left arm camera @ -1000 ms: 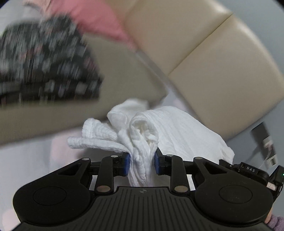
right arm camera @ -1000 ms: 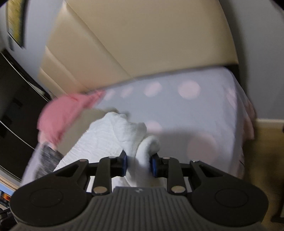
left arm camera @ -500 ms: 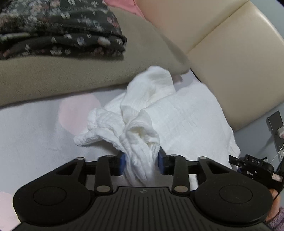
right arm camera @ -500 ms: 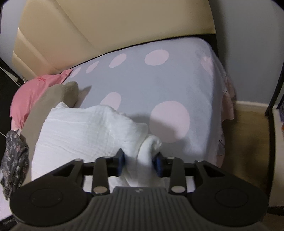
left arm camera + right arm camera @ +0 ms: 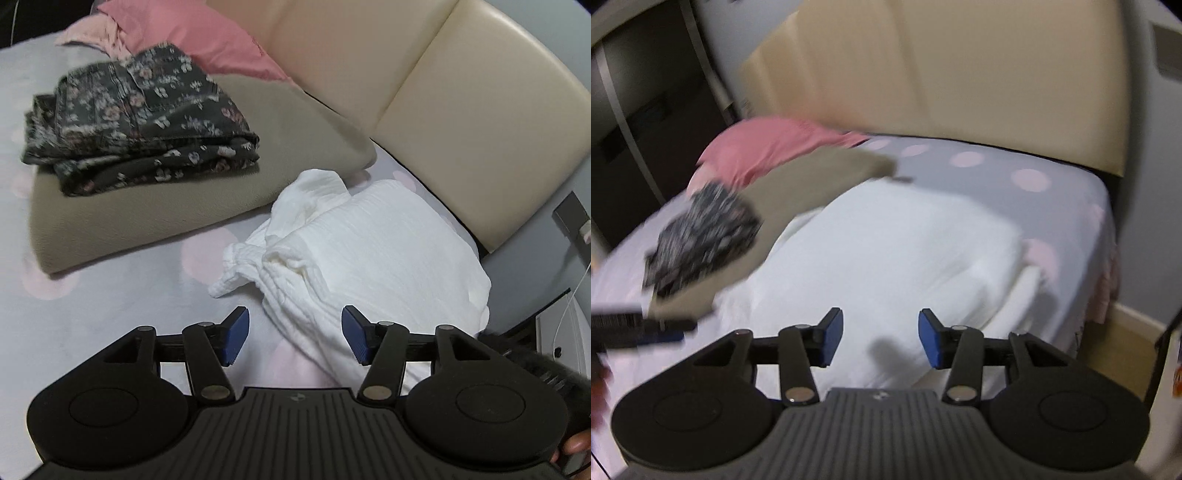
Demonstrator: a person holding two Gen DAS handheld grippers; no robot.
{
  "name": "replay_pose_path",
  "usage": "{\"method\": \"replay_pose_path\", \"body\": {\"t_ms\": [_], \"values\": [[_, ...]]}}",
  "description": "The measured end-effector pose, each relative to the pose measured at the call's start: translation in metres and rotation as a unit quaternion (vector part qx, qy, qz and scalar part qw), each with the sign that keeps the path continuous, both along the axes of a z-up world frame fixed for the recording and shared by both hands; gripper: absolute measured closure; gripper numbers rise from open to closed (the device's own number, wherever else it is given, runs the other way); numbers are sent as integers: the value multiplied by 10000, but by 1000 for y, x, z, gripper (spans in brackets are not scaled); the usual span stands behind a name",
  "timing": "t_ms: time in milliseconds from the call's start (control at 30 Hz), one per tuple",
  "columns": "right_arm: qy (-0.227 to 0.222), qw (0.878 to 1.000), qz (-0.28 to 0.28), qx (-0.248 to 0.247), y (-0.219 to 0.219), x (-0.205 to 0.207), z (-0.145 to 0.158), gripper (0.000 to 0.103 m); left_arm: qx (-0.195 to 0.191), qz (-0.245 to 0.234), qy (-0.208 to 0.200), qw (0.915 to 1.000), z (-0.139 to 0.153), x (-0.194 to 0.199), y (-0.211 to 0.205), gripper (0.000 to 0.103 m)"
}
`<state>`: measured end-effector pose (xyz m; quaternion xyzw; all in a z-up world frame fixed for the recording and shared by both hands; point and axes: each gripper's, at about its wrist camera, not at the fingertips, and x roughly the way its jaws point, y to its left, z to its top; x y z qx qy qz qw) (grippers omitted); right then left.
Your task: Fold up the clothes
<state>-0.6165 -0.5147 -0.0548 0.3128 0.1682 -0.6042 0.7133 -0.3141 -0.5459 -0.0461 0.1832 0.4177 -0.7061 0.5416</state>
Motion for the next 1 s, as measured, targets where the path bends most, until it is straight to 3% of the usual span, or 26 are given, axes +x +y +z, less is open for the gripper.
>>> {"method": "replay_pose_path", "body": {"t_ms": [100, 233, 367, 467, 600, 833, 1000], "values": [[387, 9991, 120, 154, 4, 18, -24, 55, 16, 51, 247, 9997, 10, 11, 12, 47], [669, 9958, -42, 626, -1, 17, -55, 56, -127, 90, 58, 9999, 26, 17, 28, 46], [414, 9949, -283, 872, -3, 5, -53, 56, -231, 50, 89, 9997, 41, 18, 44, 46], [414, 9953, -211, 854, 0, 7, -34, 56, -483, -3, -320, 9983, 55, 10, 57, 46], [439, 9963, -93, 727, 7, 10, 14, 53, -889, -105, -796, 9928, 74, -3, 78, 46], [560, 9977, -262, 282, 36, 16, 113, 41, -1432, -191, -1130, 9830, 104, -14, 112, 29], [586, 9978, -111, 301, 74, 44, 140, 29, -1475, -265, -1539, 9767, 113, -20, 128, 29]]}}
